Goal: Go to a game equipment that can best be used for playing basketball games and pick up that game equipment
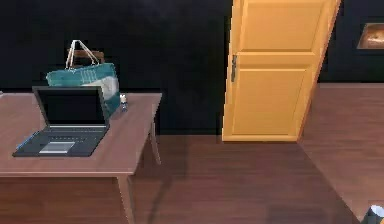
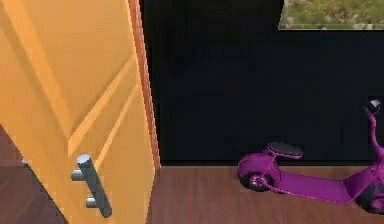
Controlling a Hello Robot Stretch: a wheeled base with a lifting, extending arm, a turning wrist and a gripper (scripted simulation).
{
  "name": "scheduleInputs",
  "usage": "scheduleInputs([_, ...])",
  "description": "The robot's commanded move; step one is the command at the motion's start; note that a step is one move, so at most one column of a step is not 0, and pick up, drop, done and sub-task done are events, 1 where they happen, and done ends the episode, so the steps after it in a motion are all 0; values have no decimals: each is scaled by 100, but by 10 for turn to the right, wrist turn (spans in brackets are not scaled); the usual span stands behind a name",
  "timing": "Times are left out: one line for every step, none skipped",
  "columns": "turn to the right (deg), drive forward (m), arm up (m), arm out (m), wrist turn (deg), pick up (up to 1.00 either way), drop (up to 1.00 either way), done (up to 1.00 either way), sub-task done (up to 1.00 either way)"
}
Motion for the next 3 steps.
scheduleInputs([120, 0, 0, 0, 0, 0, 0, 0, 0])
scheduleInputs([0, 60, 0, 0, 0, 0, 0, 0, 0])
scheduleInputs([450, 0, 0, 0, 0, 0, 0, 0, 0])
